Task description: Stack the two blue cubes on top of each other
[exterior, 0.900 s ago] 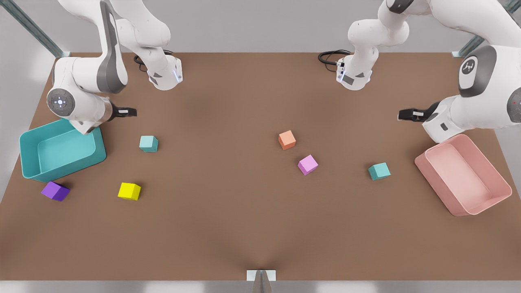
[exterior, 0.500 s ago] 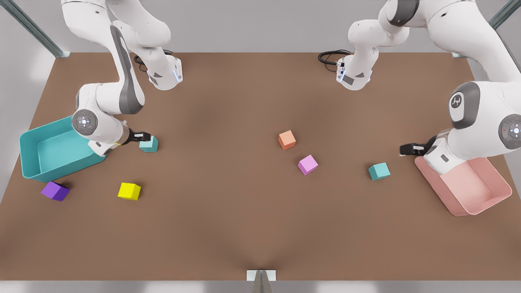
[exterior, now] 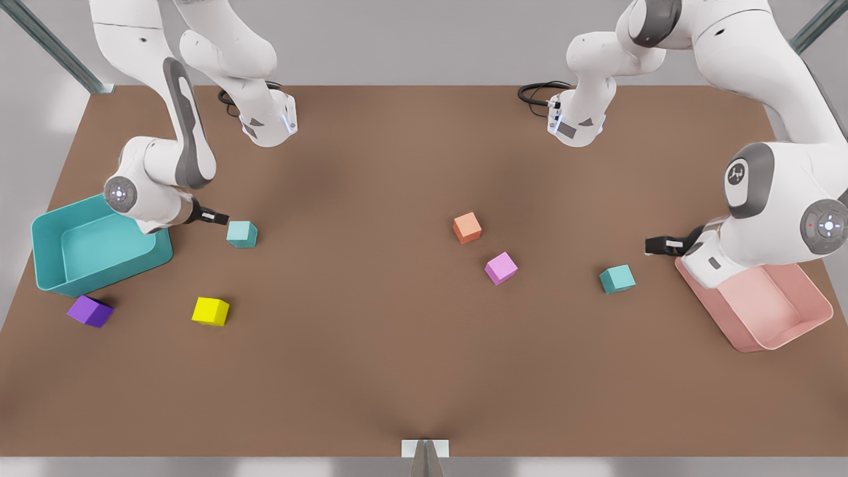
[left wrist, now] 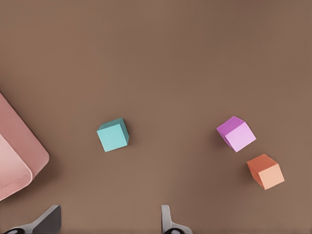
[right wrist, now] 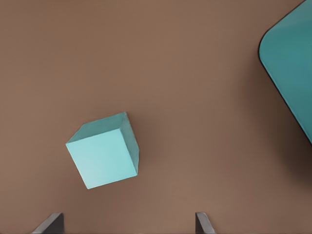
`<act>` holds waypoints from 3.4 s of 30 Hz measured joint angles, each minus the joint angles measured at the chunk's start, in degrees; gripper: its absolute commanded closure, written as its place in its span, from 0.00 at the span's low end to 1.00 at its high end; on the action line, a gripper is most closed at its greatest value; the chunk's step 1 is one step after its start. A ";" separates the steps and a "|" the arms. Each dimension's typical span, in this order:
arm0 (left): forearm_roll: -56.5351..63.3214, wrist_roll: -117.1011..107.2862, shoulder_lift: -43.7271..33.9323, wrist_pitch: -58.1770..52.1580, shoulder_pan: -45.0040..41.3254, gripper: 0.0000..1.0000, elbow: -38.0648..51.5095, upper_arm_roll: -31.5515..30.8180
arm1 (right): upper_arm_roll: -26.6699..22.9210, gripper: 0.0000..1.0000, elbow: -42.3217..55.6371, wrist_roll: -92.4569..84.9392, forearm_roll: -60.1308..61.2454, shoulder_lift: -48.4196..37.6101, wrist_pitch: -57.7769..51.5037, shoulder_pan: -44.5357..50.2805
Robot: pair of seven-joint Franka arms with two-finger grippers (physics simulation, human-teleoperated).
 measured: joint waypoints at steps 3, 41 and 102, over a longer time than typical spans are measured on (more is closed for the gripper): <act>-2.59 0.77 1.85 -1.30 3.44 0.00 2.07 0.23 | 1.32 0.00 -0.75 1.02 0.34 2.50 3.02 -0.25; 8.42 -2.95 1.69 -3.79 -1.77 0.00 1.16 -0.33 | 5.02 0.00 -7.89 8.38 0.72 9.64 20.96 -0.16; 4.40 -15.38 3.16 46.64 6.43 0.00 -41.54 -1.92 | 15.03 0.00 77.79 9.45 -15.25 60.77 5.08 48.21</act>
